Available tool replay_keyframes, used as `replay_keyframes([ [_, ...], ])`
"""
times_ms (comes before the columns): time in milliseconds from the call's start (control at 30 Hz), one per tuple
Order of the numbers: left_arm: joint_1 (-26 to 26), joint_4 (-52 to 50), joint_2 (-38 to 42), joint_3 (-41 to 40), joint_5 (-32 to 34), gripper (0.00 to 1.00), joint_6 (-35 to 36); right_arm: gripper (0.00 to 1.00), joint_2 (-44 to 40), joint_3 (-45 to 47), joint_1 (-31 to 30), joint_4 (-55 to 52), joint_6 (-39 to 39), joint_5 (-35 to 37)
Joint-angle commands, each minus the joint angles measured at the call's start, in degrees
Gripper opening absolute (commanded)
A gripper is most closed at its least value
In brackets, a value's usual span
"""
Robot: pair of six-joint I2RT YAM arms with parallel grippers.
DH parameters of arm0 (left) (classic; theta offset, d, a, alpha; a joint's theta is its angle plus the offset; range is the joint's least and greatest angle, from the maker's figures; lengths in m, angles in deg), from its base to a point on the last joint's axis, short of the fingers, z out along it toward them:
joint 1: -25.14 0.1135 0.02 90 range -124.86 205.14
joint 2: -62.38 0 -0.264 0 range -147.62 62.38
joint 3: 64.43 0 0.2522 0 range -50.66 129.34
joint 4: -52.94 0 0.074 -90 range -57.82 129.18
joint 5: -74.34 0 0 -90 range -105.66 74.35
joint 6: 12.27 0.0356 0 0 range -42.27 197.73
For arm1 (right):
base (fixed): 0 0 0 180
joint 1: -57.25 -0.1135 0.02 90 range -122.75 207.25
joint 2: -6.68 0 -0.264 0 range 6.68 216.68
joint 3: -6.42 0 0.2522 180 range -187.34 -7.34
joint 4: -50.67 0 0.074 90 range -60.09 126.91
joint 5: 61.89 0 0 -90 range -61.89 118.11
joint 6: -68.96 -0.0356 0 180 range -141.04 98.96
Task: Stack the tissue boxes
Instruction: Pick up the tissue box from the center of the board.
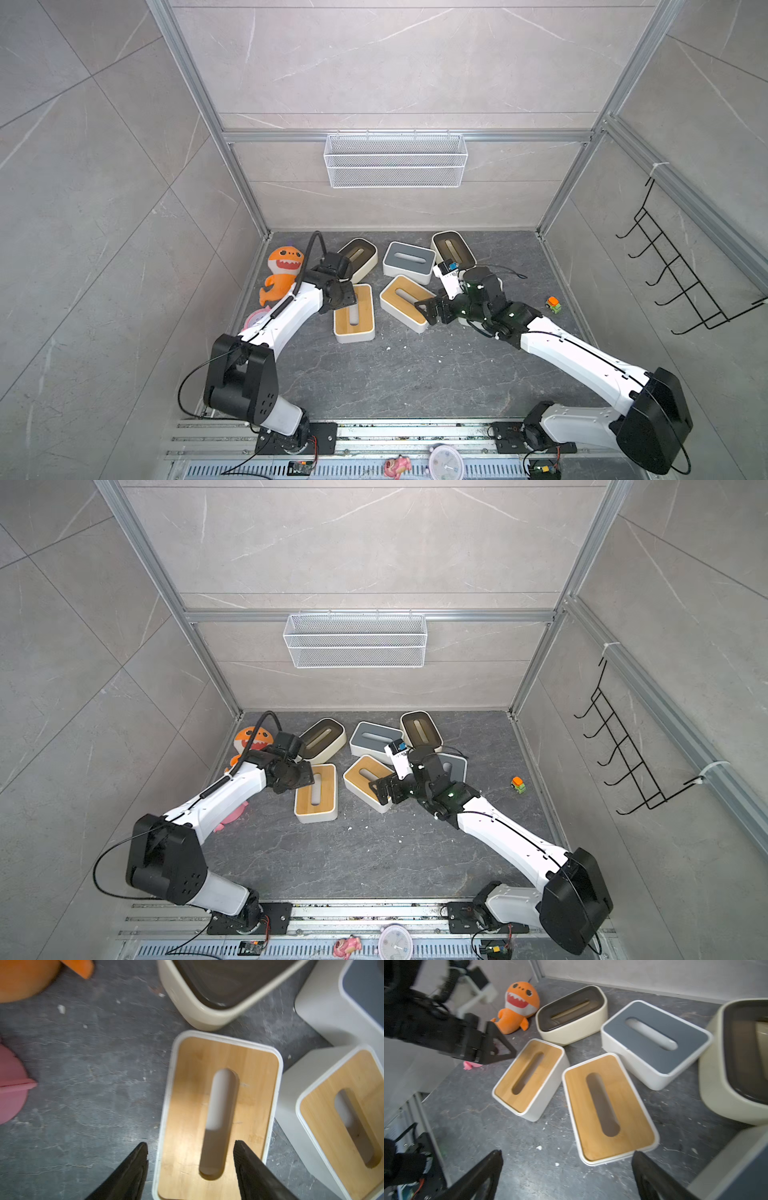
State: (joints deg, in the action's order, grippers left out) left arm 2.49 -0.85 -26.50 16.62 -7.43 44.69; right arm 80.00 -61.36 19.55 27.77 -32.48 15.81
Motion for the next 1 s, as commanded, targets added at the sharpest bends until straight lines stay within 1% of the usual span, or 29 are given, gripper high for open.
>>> replay_keyframes([
  [0,-3.9,-3.0,-2.4,3.7,-0.2,0.66,-1.5,0.99,2.1,0.7,-2.5,3.8,-3.8,-3.3],
  [100,-5.8,-3.2,-5.2,5.3,0.8,0.66,-3.0,0.99,3.2,1.5,-4.1,6.7,-5.6,-3.4],
  [233,-7.0,-3.0,-7.6,6.3,1.9,0.64,-3.8,0.99,3.2,1.5,-5.4,7.4,-5.5,-3.3],
  [567,-7.5,0.0,-11.6,6.7,0.0,0.66,-3.7,0.99,1.7,1.8,-5.6,5.1,-2.8,-2.7],
  [967,-8.0,0.1,-14.8,7.9,0.5,0.66,-4.4,1.00,2.5,1.6,-5.7,4.9,-2.2,-3.4],
])
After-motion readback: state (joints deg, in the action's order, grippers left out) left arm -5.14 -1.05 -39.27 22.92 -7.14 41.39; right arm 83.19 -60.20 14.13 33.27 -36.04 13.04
